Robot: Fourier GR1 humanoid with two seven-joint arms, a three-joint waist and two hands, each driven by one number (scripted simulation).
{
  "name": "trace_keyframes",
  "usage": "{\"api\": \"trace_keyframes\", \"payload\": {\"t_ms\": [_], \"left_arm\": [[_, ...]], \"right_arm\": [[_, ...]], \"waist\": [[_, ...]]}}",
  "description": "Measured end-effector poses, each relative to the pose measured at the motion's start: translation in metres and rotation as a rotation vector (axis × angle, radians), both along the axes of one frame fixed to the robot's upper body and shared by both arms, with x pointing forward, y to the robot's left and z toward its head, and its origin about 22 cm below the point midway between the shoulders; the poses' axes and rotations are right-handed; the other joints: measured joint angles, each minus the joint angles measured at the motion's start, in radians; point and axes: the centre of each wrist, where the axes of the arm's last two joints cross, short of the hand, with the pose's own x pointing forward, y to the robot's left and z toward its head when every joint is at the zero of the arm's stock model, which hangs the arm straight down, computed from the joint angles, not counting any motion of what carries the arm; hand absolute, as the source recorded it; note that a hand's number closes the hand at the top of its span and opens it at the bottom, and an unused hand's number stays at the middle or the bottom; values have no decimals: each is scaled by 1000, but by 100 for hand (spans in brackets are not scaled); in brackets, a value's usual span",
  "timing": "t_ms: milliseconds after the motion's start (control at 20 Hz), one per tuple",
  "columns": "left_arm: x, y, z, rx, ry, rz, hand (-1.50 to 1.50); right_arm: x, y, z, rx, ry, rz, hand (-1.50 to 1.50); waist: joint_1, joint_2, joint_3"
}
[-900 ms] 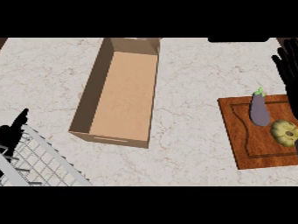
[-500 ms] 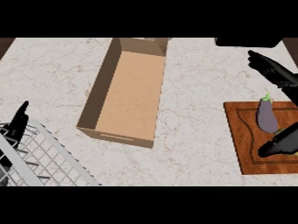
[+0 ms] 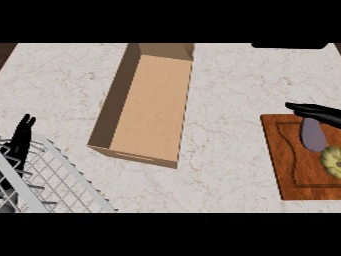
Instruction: Pick the squash from the cutting board and place it in the cardboard box
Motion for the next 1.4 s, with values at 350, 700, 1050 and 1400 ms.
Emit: {"api": "trace_keyframes", "payload": {"t_ms": [350, 700, 1050, 1400], "left_arm": [[1, -4, -1, 7, -42, 3, 0], [7, -4, -1, 2, -56, -23, 0], [10, -1, -2, 50, -53, -116, 0], [4, 6, -2, 58, -14, -150, 0]], "right_arm": [[-1, -9, 32, -237, -247, 83, -150], [-8, -22, 23, -584, -379, 255, -150], [-3, -44, -6, -860, -387, 385, -150], [19, -53, -37, -978, -389, 445, -150]], "waist": [[14, 2, 2], [22, 7, -6], [27, 1, -6], [16, -11, 3]]}}
